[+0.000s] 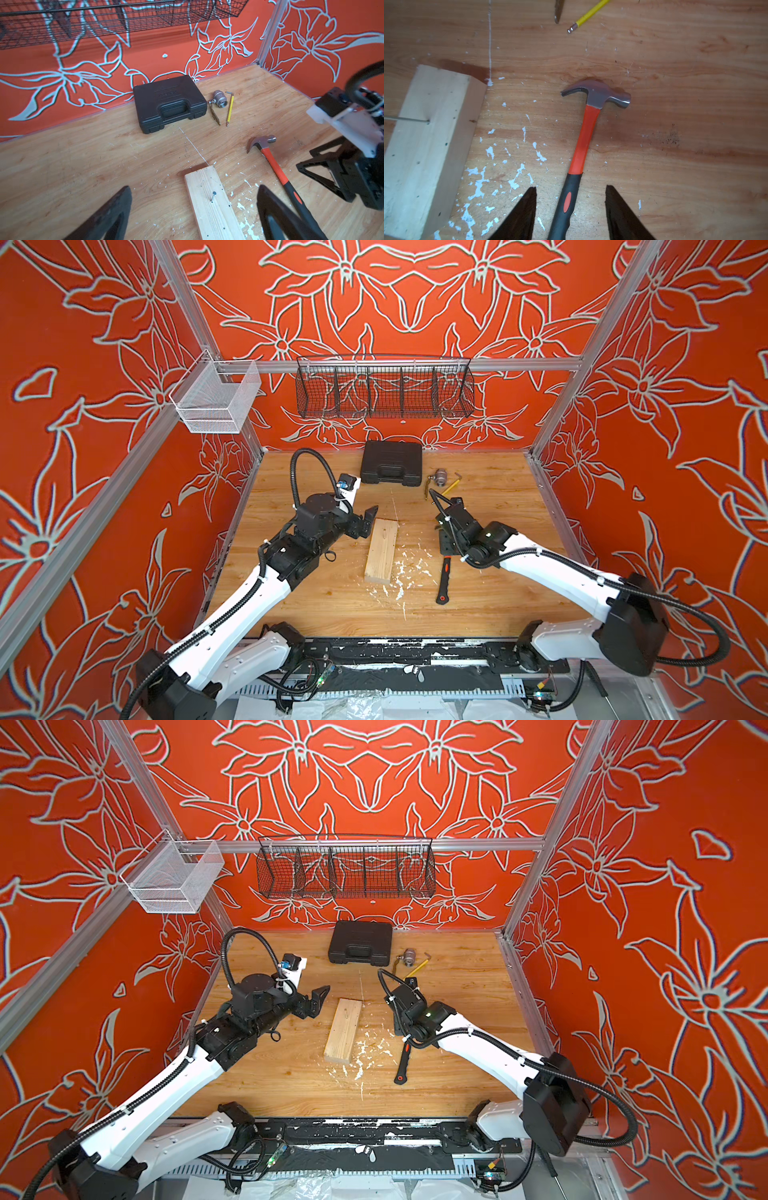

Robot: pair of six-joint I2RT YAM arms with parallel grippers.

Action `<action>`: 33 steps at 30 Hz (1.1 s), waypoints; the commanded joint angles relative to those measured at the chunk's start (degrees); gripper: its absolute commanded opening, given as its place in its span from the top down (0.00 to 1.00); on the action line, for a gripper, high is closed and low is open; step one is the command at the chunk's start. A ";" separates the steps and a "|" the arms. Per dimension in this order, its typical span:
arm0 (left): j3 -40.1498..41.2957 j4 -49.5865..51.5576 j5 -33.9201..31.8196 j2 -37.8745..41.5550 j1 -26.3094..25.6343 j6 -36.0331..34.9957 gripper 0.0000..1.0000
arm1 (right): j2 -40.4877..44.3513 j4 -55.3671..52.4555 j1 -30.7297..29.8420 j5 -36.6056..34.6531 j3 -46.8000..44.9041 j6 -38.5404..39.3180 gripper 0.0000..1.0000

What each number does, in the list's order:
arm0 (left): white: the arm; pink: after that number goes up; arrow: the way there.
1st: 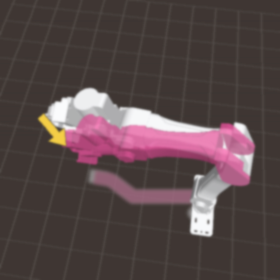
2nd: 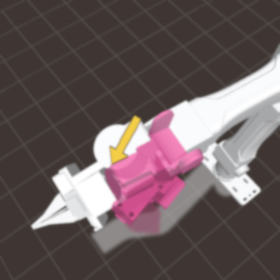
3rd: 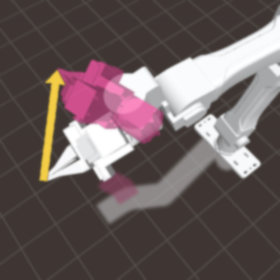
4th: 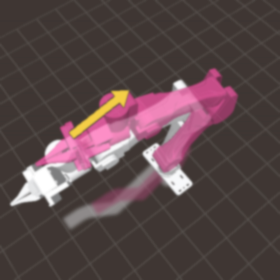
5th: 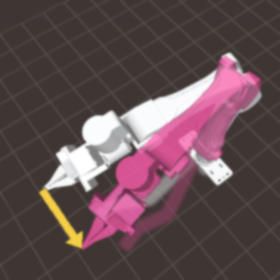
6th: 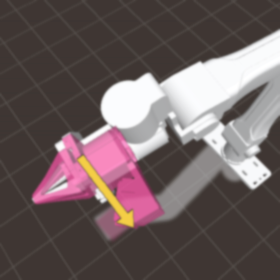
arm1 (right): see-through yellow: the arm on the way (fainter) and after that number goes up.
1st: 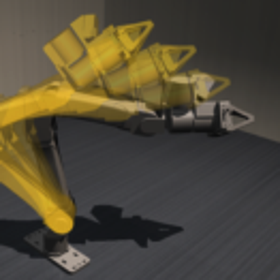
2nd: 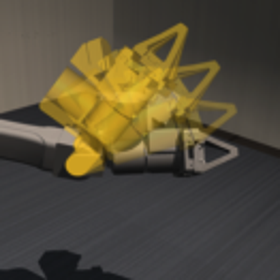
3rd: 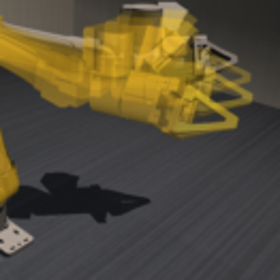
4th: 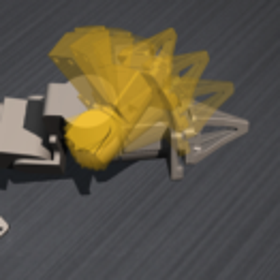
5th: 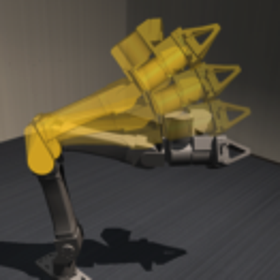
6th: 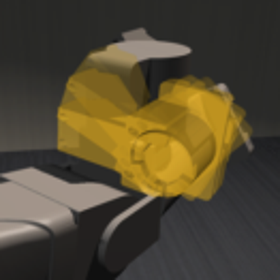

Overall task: Use a claw hammer to pull out a nail
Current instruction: Pick up the hammer at the center of the board.

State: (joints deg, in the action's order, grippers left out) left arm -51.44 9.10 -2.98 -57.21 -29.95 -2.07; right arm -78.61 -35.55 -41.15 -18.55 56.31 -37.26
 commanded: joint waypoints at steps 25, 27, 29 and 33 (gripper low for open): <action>-1.75 -5.32 0.44 -8.77 -2.94 -8.80 0.07 | -19.23 -0.03 8.10 7.97 4.69 -11.19 0.68; -1.79 -5.35 0.52 -9.10 -3.00 -9.36 0.07 | -20.02 0.01 8.09 8.26 4.81 -11.41 0.68; -2.00 -5.20 0.61 -9.49 -2.92 -9.99 0.07 | -20.86 -0.33 8.10 8.26 5.15 -11.17 0.68; -2.61 -4.40 0.11 -10.03 -2.93 -10.94 0.06 | -21.24 -0.49 8.21 7.44 4.49 -11.69 0.68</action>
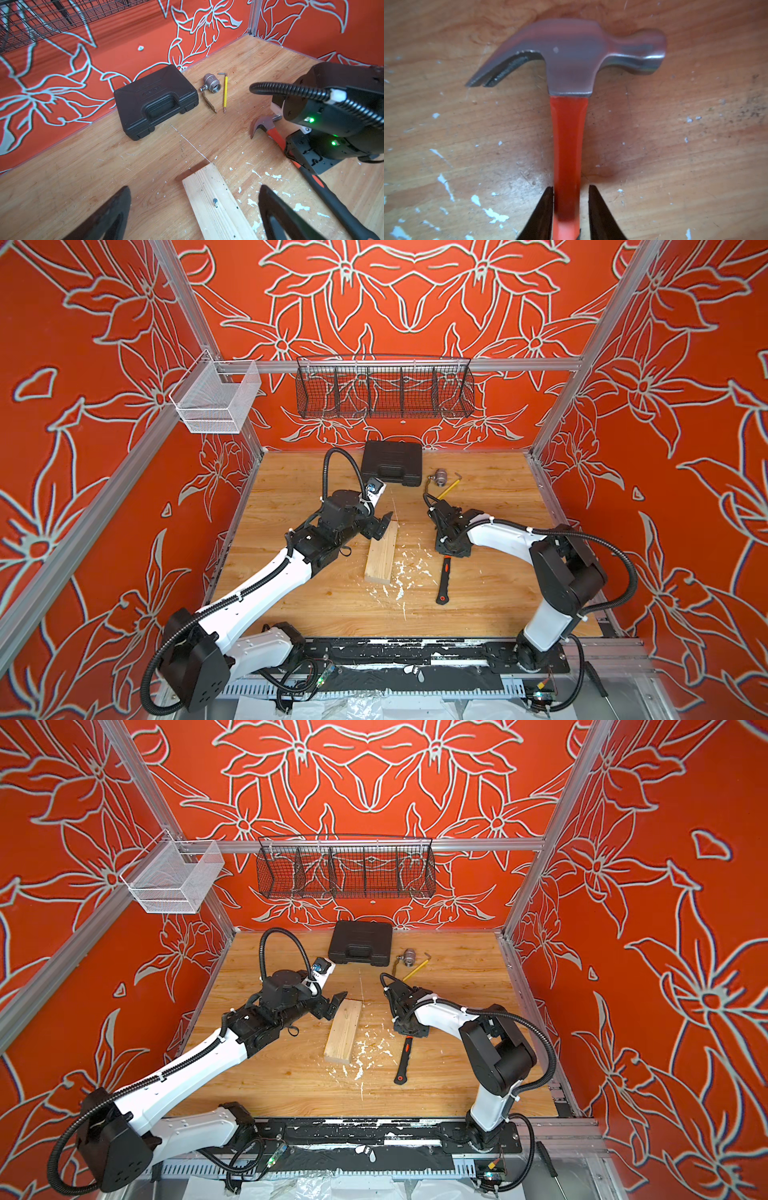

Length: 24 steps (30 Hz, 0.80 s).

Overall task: Use a claw hammer to pull out a nail
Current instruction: Pick up the hammer at the center of the board.

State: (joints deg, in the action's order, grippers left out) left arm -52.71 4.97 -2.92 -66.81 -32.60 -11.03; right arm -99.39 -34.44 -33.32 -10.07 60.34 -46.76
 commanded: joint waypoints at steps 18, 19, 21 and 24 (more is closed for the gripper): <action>-0.57 -1.25 -0.86 -1.46 -0.27 -3.59 0.06 | -4.06 -4.48 1.43 2.14 3.08 0.62 0.80; -0.48 -1.52 -0.93 -1.54 -0.29 -3.73 0.06 | -3.90 -4.98 1.49 2.29 3.33 0.94 0.85; -0.33 -2.05 -0.87 -1.93 -0.32 -3.94 0.06 | -3.30 -6.31 1.58 2.42 4.21 1.64 0.91; -0.30 -3.06 -0.07 -2.90 -0.34 -4.89 0.05 | -1.84 -8.98 1.70 2.33 6.12 3.50 0.94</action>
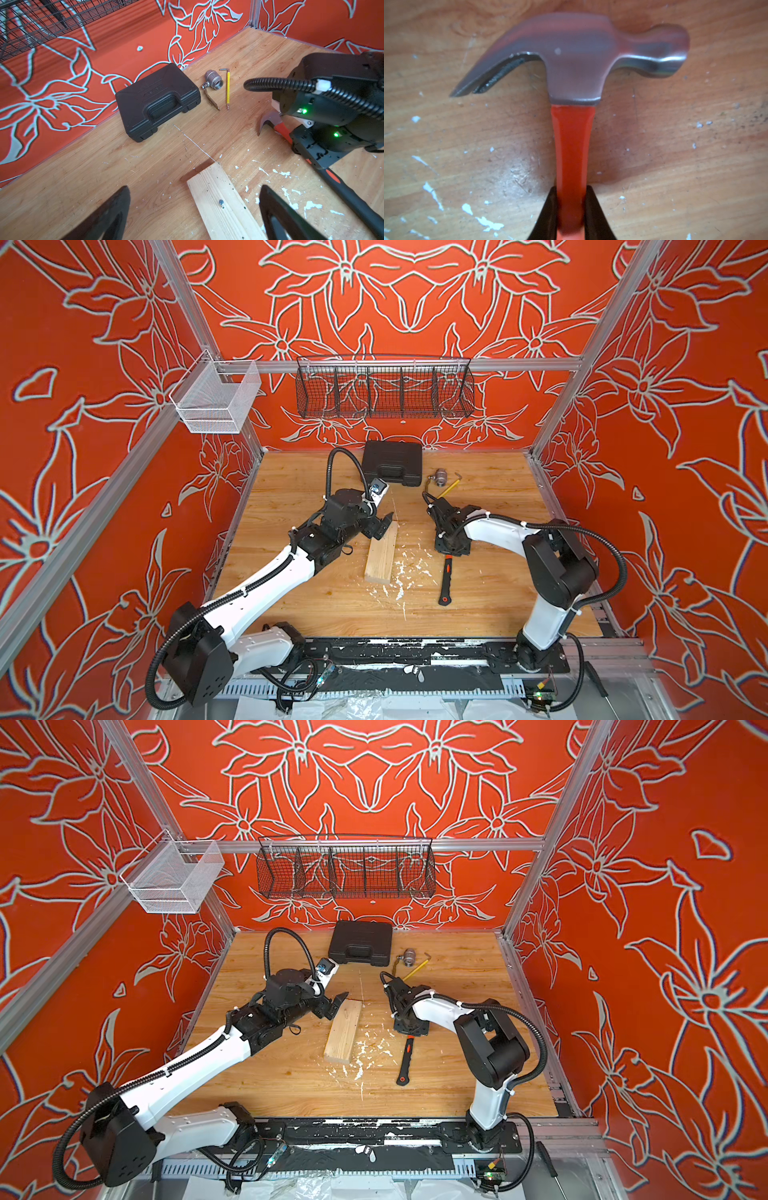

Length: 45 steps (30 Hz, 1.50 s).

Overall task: Use a claw hammer to pull out a nail
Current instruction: Pick up the hammer at the center of the board.

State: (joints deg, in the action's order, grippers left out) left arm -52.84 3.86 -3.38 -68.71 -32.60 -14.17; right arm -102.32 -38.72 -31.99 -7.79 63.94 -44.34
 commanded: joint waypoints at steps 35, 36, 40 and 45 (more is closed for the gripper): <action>8.46 -30.08 25.15 -17.80 -3.61 -52.33 0.22 | -0.58 -46.36 6.85 22.11 36.52 30.44 1.00; 7.22 -28.62 26.09 -18.80 -3.61 -54.89 0.25 | -0.64 -47.22 6.81 22.31 37.10 30.77 1.00; 4.29 -29.18 26.95 -22.46 -3.61 -56.66 0.28 | -0.40 -48.38 6.85 23.23 37.53 31.04 1.00; 2.10 -29.72 28.77 -24.80 -3.61 -57.51 0.29 | -0.38 -49.44 6.86 25.48 37.74 31.09 1.00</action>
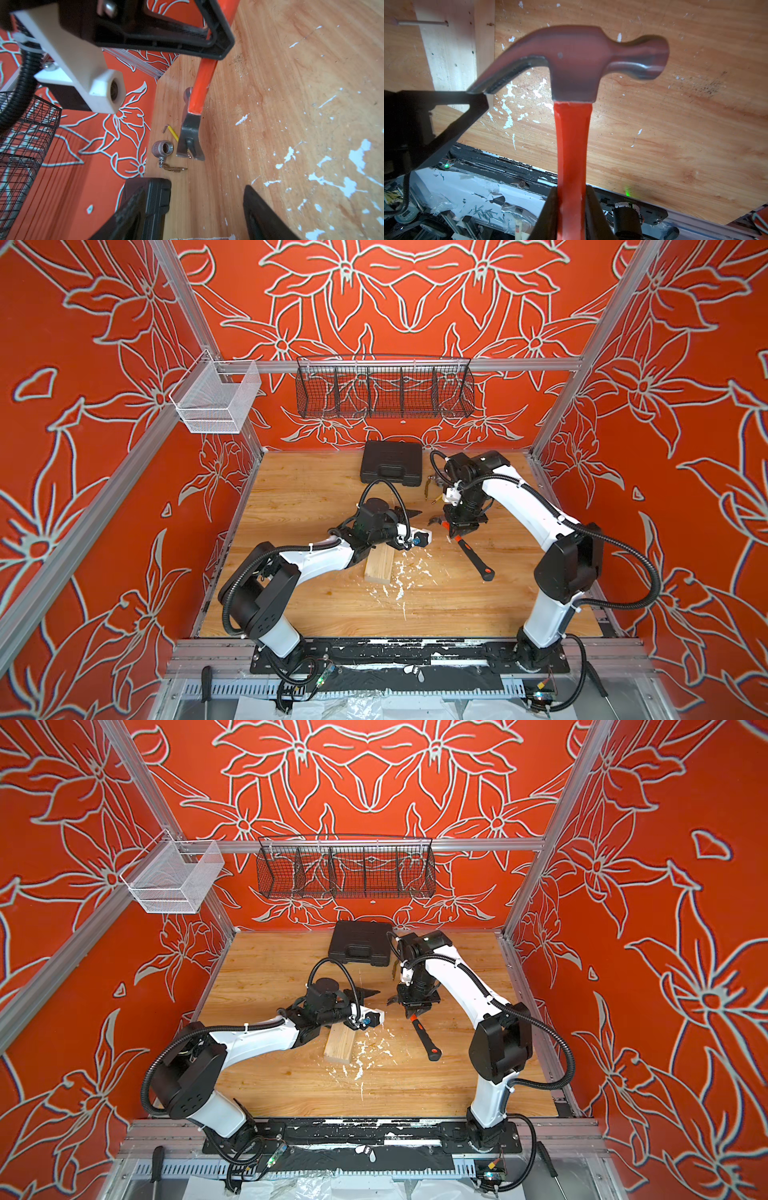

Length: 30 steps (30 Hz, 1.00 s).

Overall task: Use a claw hammer to pull out a nail
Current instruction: Pick up the hammer at the center of the board.

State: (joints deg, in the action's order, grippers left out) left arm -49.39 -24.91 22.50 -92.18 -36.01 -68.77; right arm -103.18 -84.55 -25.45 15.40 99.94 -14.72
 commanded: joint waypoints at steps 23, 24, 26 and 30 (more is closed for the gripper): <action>-10.41 13.63 15.43 -4.25 -0.20 -1.97 0.44 | 1.15 -9.00 0.18 6.44 4.39 4.50 1.00; -10.67 13.61 15.92 -4.60 -0.16 -1.75 0.44 | 1.30 -9.13 0.06 6.64 4.47 4.46 1.00; -10.98 13.56 16.75 -5.11 -0.20 -1.06 0.46 | 1.54 -9.38 0.07 6.60 4.55 4.45 1.00; -11.96 14.45 16.93 -6.24 -0.29 -1.09 0.48 | 1.66 -9.79 0.07 6.83 5.13 4.22 1.00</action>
State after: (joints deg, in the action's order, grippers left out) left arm -60.07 -12.32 37.30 -97.41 -36.03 -69.80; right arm -103.18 -91.48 -25.36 20.34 102.39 -11.55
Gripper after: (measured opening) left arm 0.521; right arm 0.205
